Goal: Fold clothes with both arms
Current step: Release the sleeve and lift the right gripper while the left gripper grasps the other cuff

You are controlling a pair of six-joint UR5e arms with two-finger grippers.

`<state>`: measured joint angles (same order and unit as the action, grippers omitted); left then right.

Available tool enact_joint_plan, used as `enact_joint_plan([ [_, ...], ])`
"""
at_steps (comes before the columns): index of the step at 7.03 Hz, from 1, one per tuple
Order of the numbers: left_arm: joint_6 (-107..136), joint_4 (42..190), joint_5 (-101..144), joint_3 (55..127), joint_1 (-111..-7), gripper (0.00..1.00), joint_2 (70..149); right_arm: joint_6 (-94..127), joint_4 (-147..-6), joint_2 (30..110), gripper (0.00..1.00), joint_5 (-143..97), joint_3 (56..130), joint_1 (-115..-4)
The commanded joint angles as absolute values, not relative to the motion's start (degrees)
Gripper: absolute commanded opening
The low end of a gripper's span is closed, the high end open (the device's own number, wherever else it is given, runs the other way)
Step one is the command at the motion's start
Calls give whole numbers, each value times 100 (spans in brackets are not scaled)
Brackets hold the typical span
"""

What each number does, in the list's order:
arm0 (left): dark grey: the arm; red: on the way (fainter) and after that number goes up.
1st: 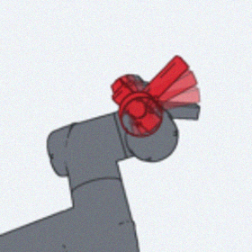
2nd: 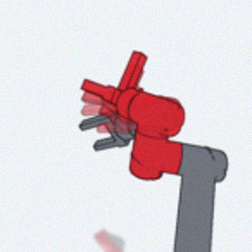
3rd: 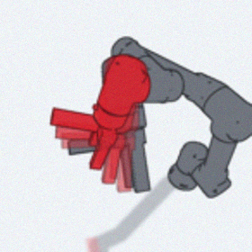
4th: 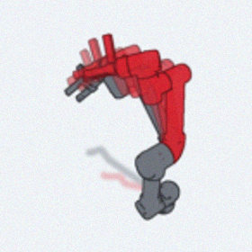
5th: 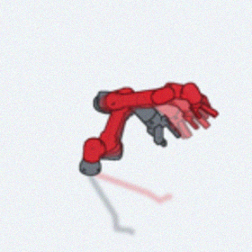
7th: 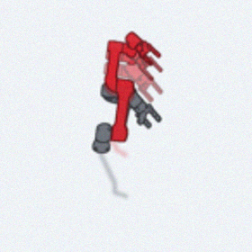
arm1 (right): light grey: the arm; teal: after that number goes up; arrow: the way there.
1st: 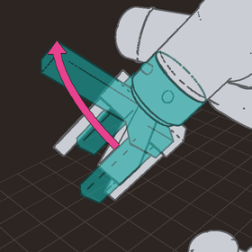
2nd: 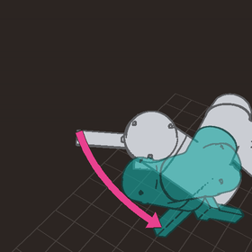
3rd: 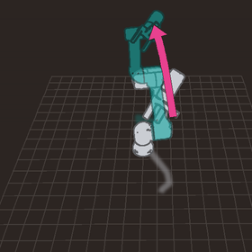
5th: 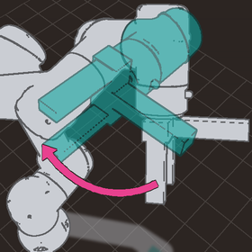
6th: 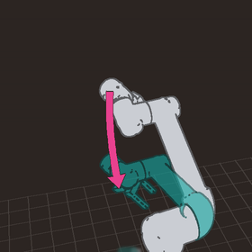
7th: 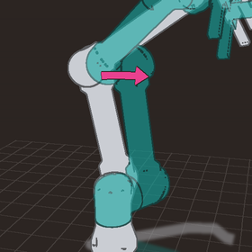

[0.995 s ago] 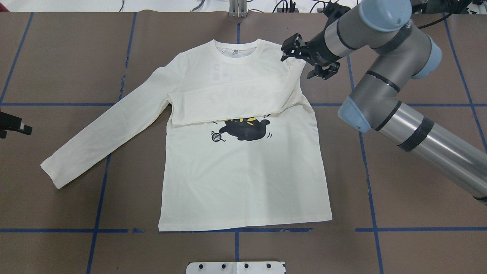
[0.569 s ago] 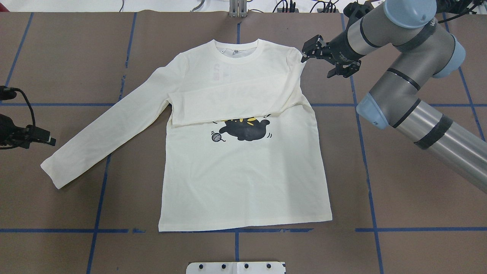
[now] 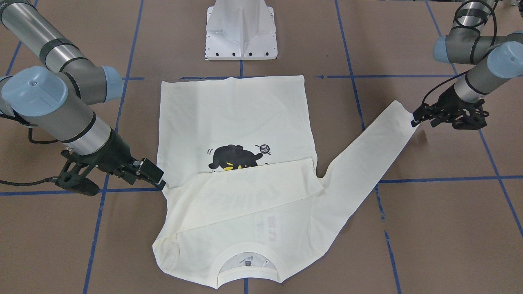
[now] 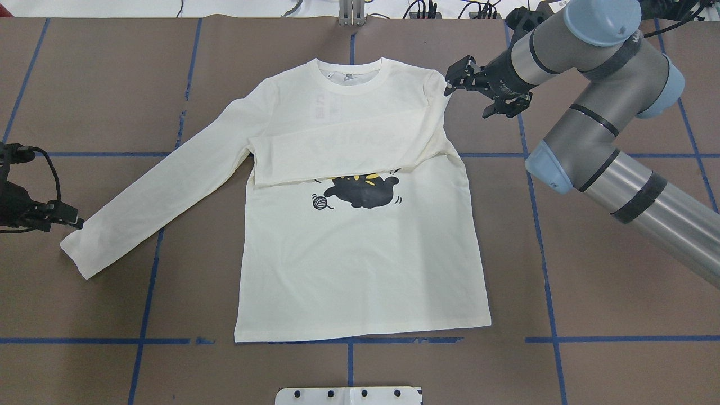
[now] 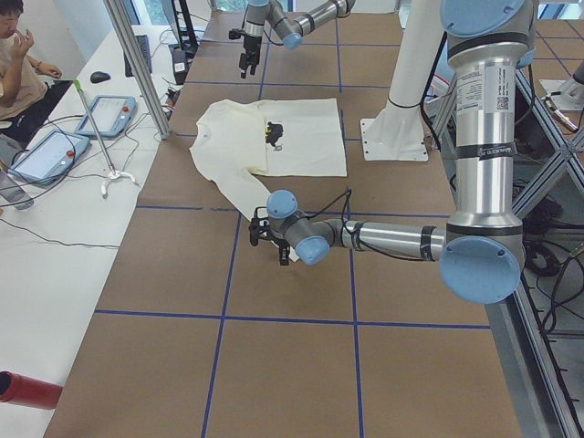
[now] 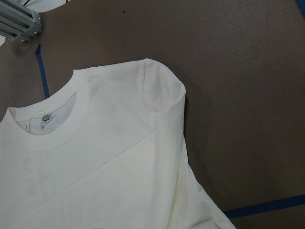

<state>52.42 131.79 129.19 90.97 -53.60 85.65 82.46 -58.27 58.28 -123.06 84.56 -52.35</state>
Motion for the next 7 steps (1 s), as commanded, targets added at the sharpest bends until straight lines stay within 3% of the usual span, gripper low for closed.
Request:
enact_joint_plan([
  [1,5256,13166,12911,9026,-5187,77,8569,8262,-5827,5818,100,-12305,8464,-5221],
  [2,5256,13166,12911,9026,-5142,72,8552,8262,-5827,5818,100,-12305,8464,-5221],
  [3,5265,13166,12937,9035,-5142,58,8552,8270,-5827,5801,100,-12305,8464,-5221],
  [4,5273,13166,12955,9053,-5142,12,8552,8279,-5827,5792,100,-12305,8464,-5212],
  [5,5273,13157,12999,9157,-5142,0,8552,8279,-5827,5801,100,-12305,8464,-5212],
  [7,5562,13166,13034,9306,-5142,0,8561,8279,-5827,5801,100,-12305,8464,-5212],
])
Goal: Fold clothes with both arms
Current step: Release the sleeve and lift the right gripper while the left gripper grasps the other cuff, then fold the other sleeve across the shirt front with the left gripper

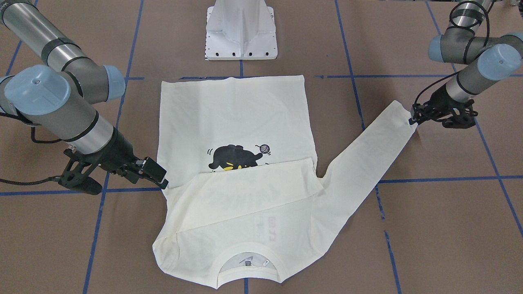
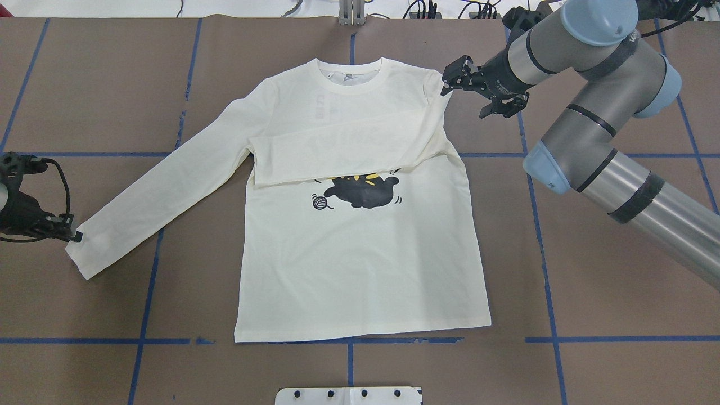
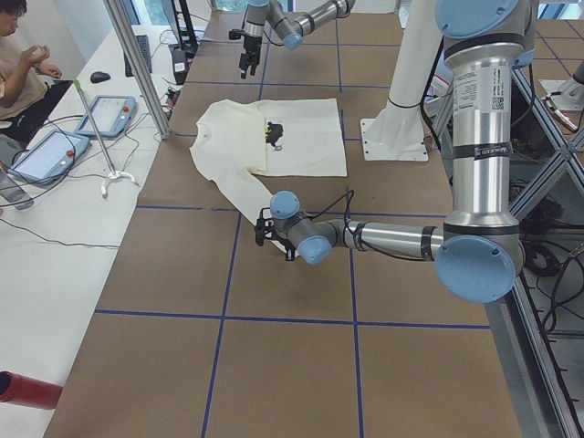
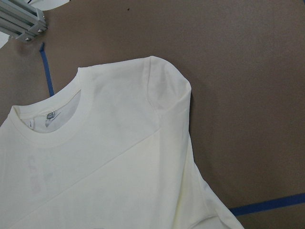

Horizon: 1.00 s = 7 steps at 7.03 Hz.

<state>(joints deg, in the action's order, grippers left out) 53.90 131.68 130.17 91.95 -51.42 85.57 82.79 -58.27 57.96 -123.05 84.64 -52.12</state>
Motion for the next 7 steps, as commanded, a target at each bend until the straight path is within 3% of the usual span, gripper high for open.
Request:
enact_joint_plan([
  [1,5581,13166,13043,9447,-5142,0,8561,8271,-5818,5827,100,-12313,8473,-5212],
  [3,6376,13069,13977,10560,-5176,0,8743,8244,-5810,5871,100,-12340,8534,-5238],
  [4,7373,13052,14018,10625,-5194,0,9528,8244,-5636,6054,100,-12375,8665,-5317],
  [6,8819,12031,13574,9735,-5107,0,12142,8061,-4655,6834,100,-12506,8780,-5449],
  [7,9164,11710,13214,9234,-5028,0,12982,7781,-4388,7142,100,-12663,8772,-5615],
])
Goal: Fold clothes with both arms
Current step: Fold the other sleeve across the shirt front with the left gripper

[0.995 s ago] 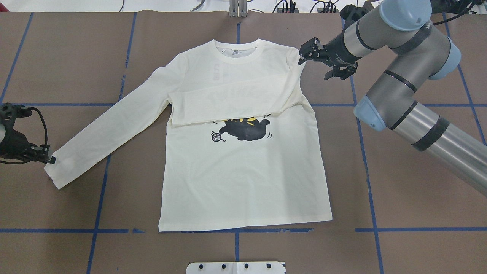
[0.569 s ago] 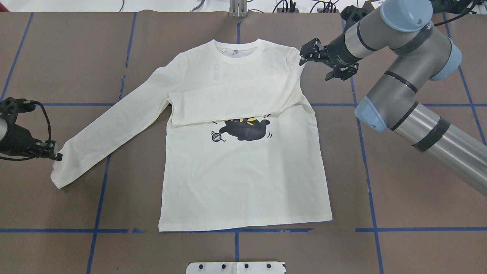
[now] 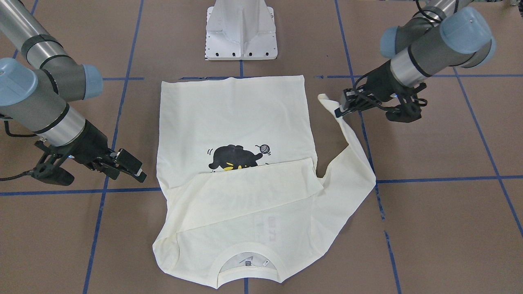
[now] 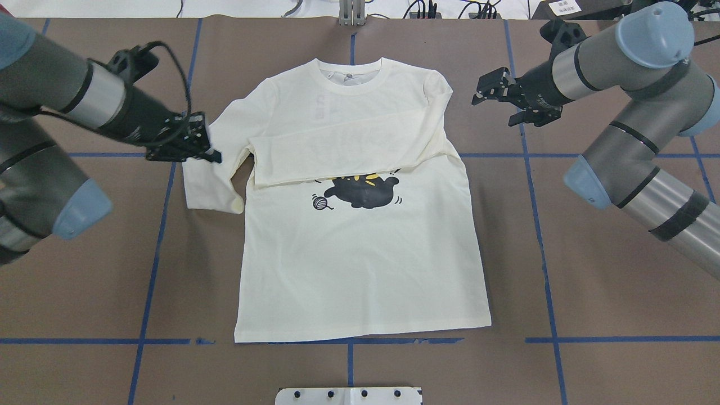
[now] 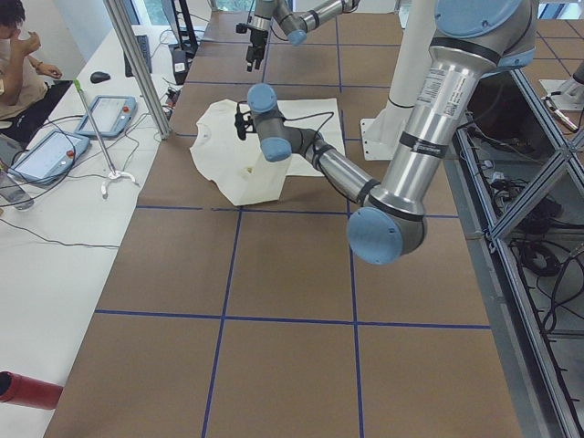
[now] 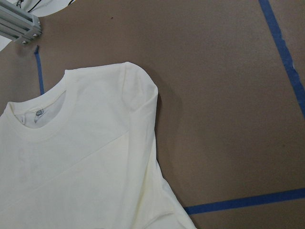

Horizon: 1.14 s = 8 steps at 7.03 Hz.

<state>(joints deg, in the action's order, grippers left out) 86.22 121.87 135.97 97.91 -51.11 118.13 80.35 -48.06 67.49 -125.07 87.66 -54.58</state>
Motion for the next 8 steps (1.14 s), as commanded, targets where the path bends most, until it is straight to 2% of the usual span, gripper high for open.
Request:
enact_joint_plan([
  [1,9541,11724,12932,8376,-4993,0,13939,7134,-4342,7424,100,-12813,8745,-5799],
  [2,9841,11751,12285,7080,-4548,0,15149,6884,-4342,7514,100,-12823,8745,-5870],
  [3,9966,12064,11539,6388,-3996,0,15683,6873,-4342,7541,100,-13006,8763,-6002],
  [5,10178,13056,10629,5700,-3447,0,15741,6838,-4333,7550,100,-13043,8701,-6003],
  [6,10195,13896,9973,4773,-3341,24,16011,6838,-4290,7585,100,-13034,8692,-6003],
  [7,10239,14148,9671,4433,-3279,70,16153,6855,-4246,7585,100,-13034,8692,-5994],
  [8,10448,14142,9694,4943,-3296,77,15937,6864,-4245,7568,100,-12982,8649,-5872],
])
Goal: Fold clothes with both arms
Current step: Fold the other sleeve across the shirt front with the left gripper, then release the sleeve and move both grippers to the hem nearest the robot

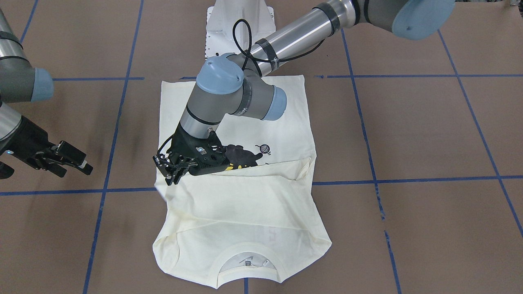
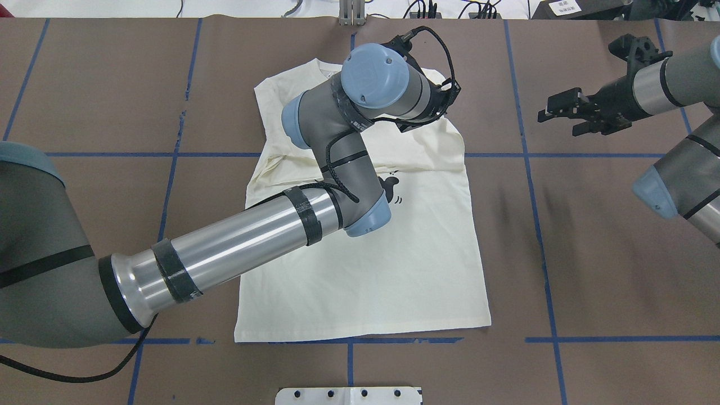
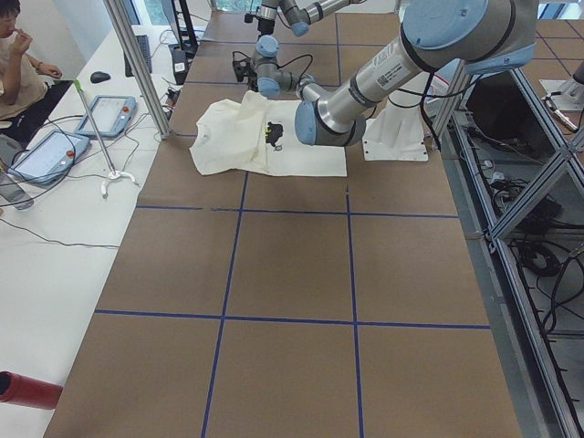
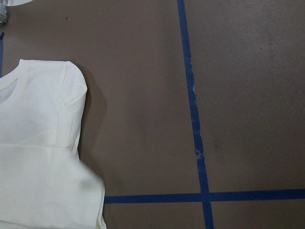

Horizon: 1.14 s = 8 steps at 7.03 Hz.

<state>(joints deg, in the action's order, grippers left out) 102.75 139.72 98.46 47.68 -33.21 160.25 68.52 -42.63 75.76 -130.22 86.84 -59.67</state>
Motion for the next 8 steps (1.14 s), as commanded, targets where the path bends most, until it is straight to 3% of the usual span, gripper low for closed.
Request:
enact_joint_plan([
  [1,10511,13802,10016,6366,-3313,77,15117,7012,-4245,7472,100,-12781,8718,-5662],
  [3,10198,12199,10582,9172,-3550,76,13604,8500,-4263,7435,100,-11633,9277,-4690],
  [5,9121,11209,11088,10777,-4066,74,12443,9908,-4647,7723,100,-10630,10234,-3434],
  [8,8587,11320,11118,10934,-4104,75,11769,11203,-6723,8191,98,-7840,11922,-1036],
])
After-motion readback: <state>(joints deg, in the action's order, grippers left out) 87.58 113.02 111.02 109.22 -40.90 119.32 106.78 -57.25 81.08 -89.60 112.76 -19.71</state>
